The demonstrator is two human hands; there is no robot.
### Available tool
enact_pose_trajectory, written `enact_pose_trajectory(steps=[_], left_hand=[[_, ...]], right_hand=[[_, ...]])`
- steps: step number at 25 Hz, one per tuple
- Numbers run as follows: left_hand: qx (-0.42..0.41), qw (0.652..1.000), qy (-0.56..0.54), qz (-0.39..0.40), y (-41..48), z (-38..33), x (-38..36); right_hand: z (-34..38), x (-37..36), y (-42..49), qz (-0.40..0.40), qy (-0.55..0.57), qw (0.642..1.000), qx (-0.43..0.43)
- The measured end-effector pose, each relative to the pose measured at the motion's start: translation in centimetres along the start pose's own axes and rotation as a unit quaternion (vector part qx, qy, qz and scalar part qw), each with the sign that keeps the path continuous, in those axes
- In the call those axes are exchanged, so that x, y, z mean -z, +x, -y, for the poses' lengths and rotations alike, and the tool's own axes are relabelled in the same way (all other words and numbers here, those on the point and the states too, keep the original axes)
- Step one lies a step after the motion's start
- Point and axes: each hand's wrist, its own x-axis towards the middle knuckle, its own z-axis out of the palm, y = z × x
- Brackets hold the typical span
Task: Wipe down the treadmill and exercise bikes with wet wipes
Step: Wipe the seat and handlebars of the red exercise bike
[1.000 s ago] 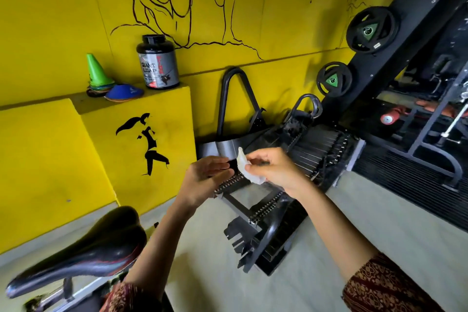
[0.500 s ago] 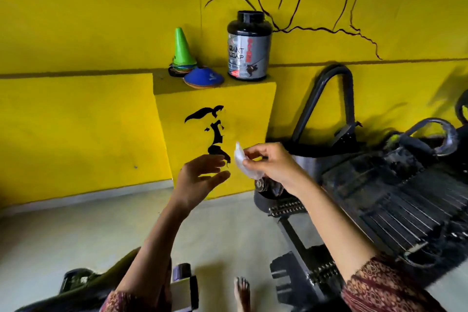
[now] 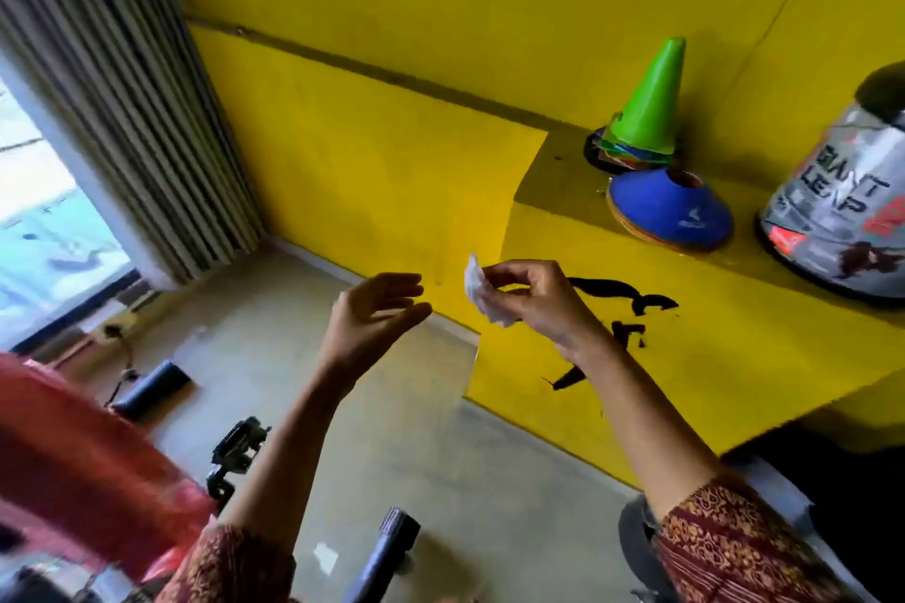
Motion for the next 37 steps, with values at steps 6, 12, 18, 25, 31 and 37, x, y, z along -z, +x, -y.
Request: enact_pose_trajectory(steps=[6,12,18,25,31,37], left_hand=[[0.0,0.994,0.025,-0.109,1.8,-0.5,2.5],[-0.002,0.982,0.036,-0.184,7.2,-0.1,5.6],[-0.018,0.967,0.065,-0.244,16.7,-0.2,11.6],[0.006,0.943,0.095,-0.319,22.5,0.4,20.0],[0.037,0.88,0.09,-0.465,21.8,1.8,28.8],[0.037,0.807,0.109,-0.579,23.6,0.6,37.9]], right_hand=[[1.3,-4.1,6.8,0.12,0.028,0.991,0.058],[2.0,-7.4,15.8,0.18,0.028,0.98,0.082],[5.1,-11.8,27.8,0.235,0.027,0.966,0.103],[8.8,-19.1,37.6,0.325,0.051,0.938,0.105],[13.0,-30.4,42.6,0.463,0.072,0.879,0.087],[18.8,-42.2,48.6,0.561,0.055,0.813,0.144]])
